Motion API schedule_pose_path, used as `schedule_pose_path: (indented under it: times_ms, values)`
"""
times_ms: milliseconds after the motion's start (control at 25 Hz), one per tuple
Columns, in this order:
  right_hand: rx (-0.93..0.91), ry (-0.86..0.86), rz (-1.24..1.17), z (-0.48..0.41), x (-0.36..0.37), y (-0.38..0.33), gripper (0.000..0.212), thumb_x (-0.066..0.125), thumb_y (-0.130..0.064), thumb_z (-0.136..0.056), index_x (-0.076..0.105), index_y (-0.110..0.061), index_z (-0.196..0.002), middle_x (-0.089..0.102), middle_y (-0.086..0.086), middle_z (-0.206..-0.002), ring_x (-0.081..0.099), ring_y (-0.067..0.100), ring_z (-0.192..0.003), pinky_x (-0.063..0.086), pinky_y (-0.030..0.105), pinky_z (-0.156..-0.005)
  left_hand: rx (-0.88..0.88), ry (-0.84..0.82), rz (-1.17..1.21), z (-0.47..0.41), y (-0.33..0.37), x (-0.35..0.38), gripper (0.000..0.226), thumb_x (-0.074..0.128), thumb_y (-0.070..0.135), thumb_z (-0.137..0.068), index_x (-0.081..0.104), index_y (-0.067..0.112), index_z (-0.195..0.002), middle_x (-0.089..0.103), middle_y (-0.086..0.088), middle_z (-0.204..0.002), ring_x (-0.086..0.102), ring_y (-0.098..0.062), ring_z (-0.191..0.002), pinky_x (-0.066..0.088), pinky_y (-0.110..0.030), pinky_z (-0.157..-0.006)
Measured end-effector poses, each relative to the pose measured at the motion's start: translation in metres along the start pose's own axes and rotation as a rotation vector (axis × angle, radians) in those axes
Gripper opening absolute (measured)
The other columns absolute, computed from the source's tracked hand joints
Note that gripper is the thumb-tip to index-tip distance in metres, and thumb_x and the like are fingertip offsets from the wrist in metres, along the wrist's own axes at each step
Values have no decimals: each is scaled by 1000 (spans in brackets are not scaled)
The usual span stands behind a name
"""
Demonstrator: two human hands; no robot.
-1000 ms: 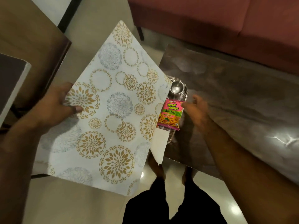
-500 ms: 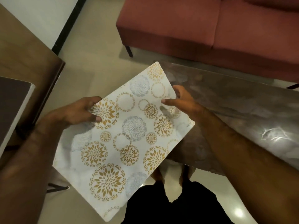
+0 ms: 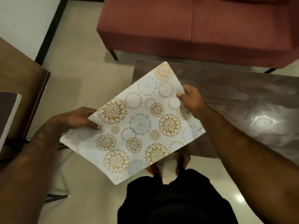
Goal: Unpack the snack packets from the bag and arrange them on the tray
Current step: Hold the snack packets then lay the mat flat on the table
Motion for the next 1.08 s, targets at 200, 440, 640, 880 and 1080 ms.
schedule_pose_path:
  times_ms: [200,440,640,880,1080]
  values:
    - [67,97,-57,7,-59,41,10,59,-12,-105,64,-8,-112,68,-8,-90,67,5,-77,50,7,-49,-99,191,198,6,-25,2,28,91,22,-70,81,27,-96,81,-6,-91,75,-24,-77,59,-33,-63]
    - [161,215,-135,19,-121,95,27,58,-21,-107,65,-8,-129,72,0,-110,69,7,-88,56,25,-71,-9,316,721,-28,19,41,25,76,18,-86,78,24,-110,79,-6,-113,78,-21,-82,63,-36,-68]
    - [223,318,-183,24,-179,137,28,57,-25,-108,64,-10,-130,71,0,-113,68,7,-86,55,26,-69,-51,260,678,-69,83,103,39,74,7,-88,68,19,-125,78,-4,-119,76,-33,-103,62,-51,-77]
    - [260,339,-274,10,-259,190,32,52,-21,-110,59,-4,-136,70,6,-121,70,16,-94,54,23,-67,47,312,535,-122,198,167,46,66,-4,-92,60,17,-133,72,-7,-128,69,-31,-114,55,-55,-98]
    - [335,339,-269,-25,-356,256,33,51,-24,-111,57,-5,-137,65,2,-114,60,3,-76,45,12,-49,-4,326,432,-187,286,238,44,65,-3,-95,59,7,-137,70,-12,-132,68,-35,-117,51,-58,-104]
Point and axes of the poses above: each hand's wrist, its own z-axis away from the middle knuckle, its own x-axis out of the palm, y = z × x, the point moved 6 cm from there along -z, towards the middle knuckle
